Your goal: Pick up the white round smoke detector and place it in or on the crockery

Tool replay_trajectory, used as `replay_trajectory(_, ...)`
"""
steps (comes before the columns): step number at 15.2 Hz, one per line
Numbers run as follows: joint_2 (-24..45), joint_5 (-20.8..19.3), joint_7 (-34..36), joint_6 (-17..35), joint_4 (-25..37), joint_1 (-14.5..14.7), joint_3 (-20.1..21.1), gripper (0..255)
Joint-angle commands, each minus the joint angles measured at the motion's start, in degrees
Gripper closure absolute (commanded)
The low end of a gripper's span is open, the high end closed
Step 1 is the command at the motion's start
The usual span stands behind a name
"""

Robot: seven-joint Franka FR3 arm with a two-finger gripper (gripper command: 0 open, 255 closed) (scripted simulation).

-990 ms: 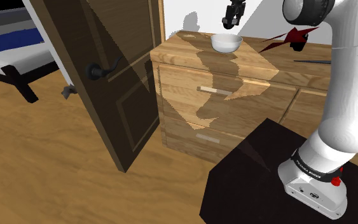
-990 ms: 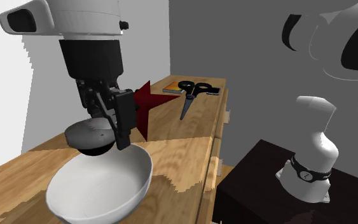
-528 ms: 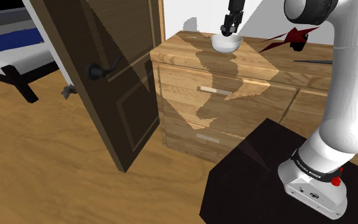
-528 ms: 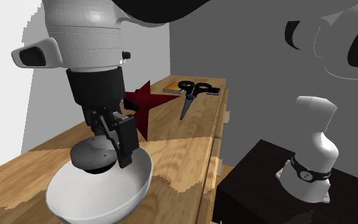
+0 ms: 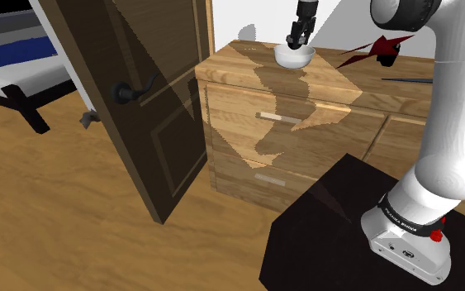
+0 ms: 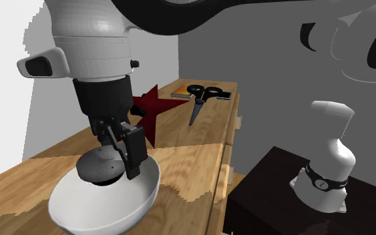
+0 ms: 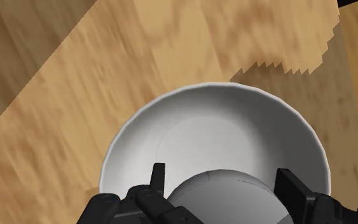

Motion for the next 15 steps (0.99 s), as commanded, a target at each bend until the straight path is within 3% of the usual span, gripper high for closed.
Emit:
replay_trajectory(1, -0.01, 0.00, 0.00, 0.01, 0.00, 0.00, 0.00, 0)
replay_trajectory(6, 0.00, 0.00, 0.00, 0.00, 0.01, 0.00, 0.00, 0)
replay_trajectory(10, 2.02, 0.80, 0.19, -8.53, 10.60, -1.88, 0.02, 0)
replay_trajectory(15, 2.02, 0.79, 0.20, -8.53, 10.60, -1.90, 0.04, 0)
